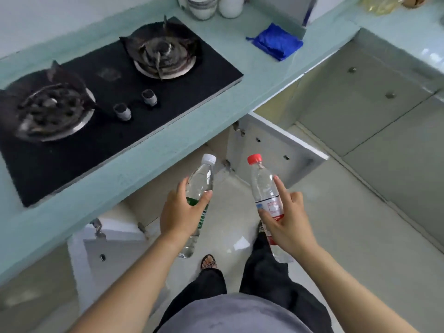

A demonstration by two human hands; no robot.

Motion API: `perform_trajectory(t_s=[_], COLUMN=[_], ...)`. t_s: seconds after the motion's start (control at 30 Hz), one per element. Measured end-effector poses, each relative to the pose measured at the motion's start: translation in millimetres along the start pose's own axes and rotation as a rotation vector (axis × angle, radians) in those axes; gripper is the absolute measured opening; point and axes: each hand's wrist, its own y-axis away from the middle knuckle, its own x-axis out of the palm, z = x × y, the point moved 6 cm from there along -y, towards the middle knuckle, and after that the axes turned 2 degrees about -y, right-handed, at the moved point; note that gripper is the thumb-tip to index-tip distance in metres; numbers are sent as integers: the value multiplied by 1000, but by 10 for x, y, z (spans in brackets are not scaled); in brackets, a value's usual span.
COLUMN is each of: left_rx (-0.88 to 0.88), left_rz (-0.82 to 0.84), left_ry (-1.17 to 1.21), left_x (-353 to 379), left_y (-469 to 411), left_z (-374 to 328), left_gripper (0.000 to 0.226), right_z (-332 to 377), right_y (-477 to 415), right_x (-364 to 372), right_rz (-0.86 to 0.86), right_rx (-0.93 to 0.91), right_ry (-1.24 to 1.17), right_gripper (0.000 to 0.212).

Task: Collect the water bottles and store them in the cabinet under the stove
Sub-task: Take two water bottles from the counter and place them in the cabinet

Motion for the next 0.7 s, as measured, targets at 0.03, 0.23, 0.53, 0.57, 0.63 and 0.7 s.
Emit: perform_trajectory(t_s=[0.03, 0.23, 0.53, 0.57, 0.63, 0.7], left_rx=[-47, -347, -500, -509, -518, -514], left_rz=[-45, -235, -204, -191, -173, -159], left_ry=[7, 43, 15, -4, -45, -79], left_x=[-26, -11, 589, 669, 887, 1120], left_y=[-21, -79, -560, -618, -765, -947], left_z=[73, 311, 1009, 1114, 1371, 1644], left_gripper=[81, 77, 77, 75, 71, 72], right_z=[27, 131, -127, -201, -409, -632], right_y=[-162, -1033, -1799, -1846, -1958, -2087], right_x=[73, 446, 1498, 1651, 2025, 2408], right_rz=[62, 403, 674, 680, 683, 681], right_rx=[-30, -196, -390, -391, -395, -426], right_ry=[5, 31, 267, 265, 255, 262], right_gripper=[77, 78, 77, 77, 77, 78])
